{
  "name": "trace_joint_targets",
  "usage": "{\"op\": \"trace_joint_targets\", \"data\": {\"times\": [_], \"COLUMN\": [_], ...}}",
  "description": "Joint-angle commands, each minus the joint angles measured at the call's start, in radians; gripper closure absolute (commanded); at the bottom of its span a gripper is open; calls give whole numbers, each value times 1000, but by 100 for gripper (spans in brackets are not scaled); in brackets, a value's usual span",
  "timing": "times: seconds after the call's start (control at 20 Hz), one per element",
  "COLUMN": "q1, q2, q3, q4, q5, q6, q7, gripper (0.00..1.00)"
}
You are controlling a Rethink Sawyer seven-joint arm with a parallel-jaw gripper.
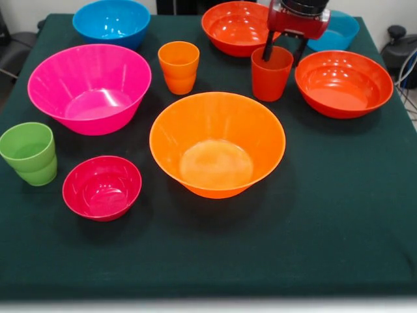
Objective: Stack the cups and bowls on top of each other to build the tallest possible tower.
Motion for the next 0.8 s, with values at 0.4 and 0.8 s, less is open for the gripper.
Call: {"op": "trace_joint_targets", "data": {"times": [0.4,0.8], "q1": [17,21], "q2": [63,65], "q3": [47,44], "q4": [-34,-39], "q5": [53,62], "q6": [-78,-79], "q7": [195,184], "gripper": [100,100]}}
